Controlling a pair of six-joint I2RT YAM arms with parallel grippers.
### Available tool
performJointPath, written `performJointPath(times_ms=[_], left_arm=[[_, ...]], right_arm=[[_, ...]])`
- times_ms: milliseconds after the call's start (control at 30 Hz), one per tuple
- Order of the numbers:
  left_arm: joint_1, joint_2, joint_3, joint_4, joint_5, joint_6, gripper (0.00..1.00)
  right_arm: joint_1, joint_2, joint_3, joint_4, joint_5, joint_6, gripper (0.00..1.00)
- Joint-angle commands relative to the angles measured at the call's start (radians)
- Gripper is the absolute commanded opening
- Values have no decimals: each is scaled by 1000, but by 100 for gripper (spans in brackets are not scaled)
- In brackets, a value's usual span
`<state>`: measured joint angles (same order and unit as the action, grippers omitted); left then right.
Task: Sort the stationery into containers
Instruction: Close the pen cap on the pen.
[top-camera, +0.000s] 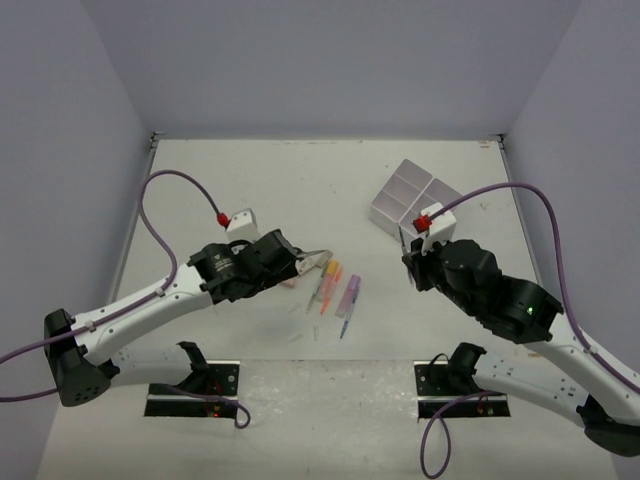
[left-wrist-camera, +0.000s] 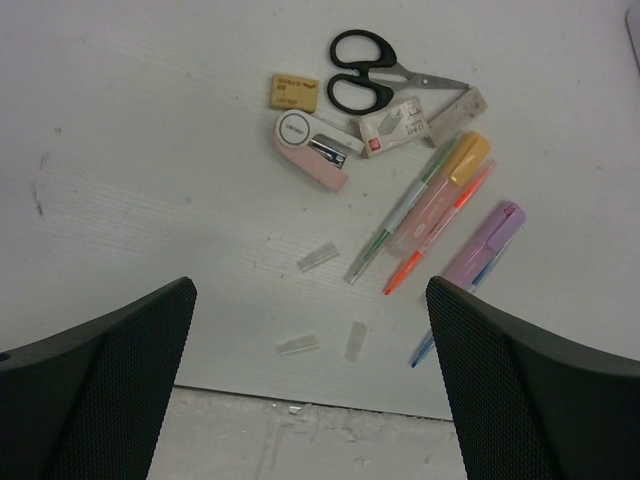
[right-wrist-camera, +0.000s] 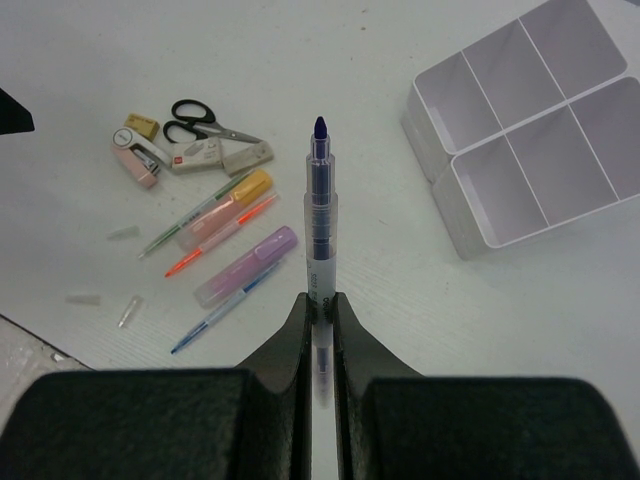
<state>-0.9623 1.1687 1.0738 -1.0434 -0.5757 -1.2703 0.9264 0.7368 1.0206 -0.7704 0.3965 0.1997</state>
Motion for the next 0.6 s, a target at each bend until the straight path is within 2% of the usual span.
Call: performJointPath(times_ms=[0,133,567], left_arm=[[8,26,-8,-51,-13,-196,100],[8,76,-3,-71,11,-226,100],[8,221,-97,178,149,-141,100]], right_arm=[[0,-1,-10,34,11,20,0],[-1,0,-16,34,16,20,0],[0,5,-11,33,-4,20,0]])
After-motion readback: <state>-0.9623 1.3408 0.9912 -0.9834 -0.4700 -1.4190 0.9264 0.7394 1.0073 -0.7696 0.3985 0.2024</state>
